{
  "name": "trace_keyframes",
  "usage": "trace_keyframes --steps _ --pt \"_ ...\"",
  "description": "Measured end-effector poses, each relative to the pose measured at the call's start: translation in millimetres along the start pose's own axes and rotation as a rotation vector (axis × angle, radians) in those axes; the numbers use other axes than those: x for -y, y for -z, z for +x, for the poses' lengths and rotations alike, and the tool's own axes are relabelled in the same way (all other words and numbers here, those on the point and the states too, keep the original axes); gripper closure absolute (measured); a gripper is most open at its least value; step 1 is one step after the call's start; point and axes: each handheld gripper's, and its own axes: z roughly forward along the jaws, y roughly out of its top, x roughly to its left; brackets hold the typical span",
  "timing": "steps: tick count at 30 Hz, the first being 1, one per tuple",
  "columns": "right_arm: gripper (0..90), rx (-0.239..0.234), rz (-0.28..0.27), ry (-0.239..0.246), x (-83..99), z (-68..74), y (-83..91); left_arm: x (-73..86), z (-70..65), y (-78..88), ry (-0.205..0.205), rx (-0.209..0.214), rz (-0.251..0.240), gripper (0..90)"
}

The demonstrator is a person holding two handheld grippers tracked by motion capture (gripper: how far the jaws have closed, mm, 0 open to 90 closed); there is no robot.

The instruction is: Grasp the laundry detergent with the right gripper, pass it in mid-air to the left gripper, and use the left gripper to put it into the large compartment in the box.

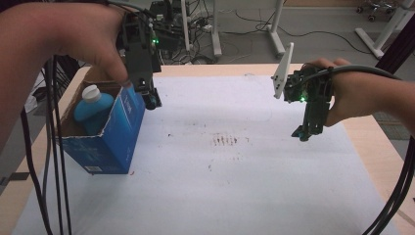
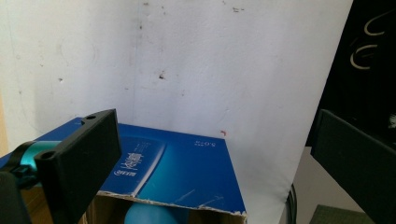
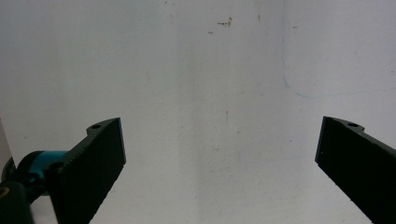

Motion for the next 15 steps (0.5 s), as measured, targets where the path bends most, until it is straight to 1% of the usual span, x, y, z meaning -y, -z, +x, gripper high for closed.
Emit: trace_keyframes --steps 4,12,15 --pt "0.9 0.0 -0.004 -0.004 1.1 0.0 1.3 -1.1 -1.2 0.0 -0.002 -0.002 -0.005 1.6" --pt "0.9 0.002 -0.005 -0.011 3.5 0.7 3.3 -4.8 -2.0 -1.5 -0.011 -0.004 0.003 1.6" --pt "1.0 0.001 -0.009 -0.014 4.2 1.2 3.9 -5.4 -2.7 -2.0 -0.013 -0.002 -0.003 1.7"
